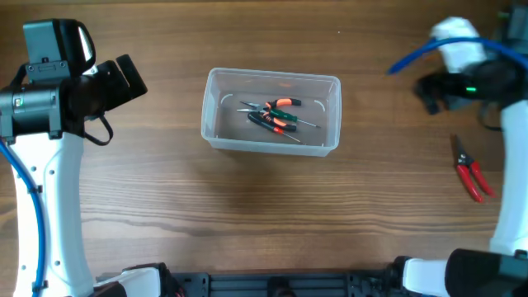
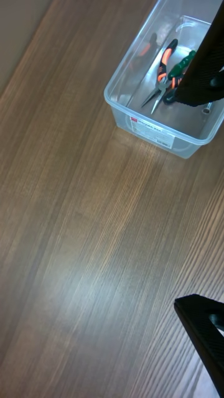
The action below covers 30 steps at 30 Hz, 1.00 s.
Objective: Pack container
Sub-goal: 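Retract the right gripper to the red-handled wire cutters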
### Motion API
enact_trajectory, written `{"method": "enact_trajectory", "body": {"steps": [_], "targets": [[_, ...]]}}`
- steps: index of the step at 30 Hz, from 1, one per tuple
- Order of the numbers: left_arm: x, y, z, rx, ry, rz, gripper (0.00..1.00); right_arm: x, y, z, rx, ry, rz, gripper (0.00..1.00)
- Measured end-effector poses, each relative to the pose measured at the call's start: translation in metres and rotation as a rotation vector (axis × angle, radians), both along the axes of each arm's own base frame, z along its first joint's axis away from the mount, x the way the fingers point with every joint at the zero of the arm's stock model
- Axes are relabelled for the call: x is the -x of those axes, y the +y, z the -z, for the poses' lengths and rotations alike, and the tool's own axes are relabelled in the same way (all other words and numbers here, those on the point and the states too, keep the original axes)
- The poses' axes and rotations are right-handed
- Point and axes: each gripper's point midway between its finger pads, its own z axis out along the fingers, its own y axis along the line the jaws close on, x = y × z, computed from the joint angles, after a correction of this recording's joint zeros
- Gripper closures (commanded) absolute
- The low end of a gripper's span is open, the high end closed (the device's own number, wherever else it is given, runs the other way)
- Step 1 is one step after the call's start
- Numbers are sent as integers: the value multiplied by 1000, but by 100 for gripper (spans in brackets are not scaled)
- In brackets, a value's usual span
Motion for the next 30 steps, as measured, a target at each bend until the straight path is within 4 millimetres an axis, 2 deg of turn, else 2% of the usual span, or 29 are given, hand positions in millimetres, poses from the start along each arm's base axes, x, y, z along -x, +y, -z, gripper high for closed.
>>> {"method": "enact_trajectory", "body": {"steps": [3,6,9,12,13,15,17,20,25,27,30], "targets": [[0,0,0,0,0,0,0,15,-59,0,-24,-7,196,0],[0,0,0,0,-2,0,0,24,-98,-3,-1,-41,283,0],[-1,0,-1,0,-4,0,0,21,-130,-2,47,-96,309,0],[-1,0,-1,0,-4,0,0,15,-149,8,61,-117,309,0],[-1,0,-1,0,-4,0,0,14,-149,9,65,-115,301,0],[-1,0,-1,0,-5,0,0,14,-152,33,43,-52,281,1],[-2,0,-1,-1,-8,0,0,24,-144,58,15,48,230,0],[-3,0,-2,-1,-13,0,0,31,-138,85,-3,111,183,0],[-8,1,-5,-4,-38,0,0,45,-125,118,-36,161,158,0],[-10,1,-7,-5,-50,0,0,54,-120,128,-32,162,156,0],[-13,1,-7,-5,-54,0,0,82,-109,144,-21,179,163,0]]}}
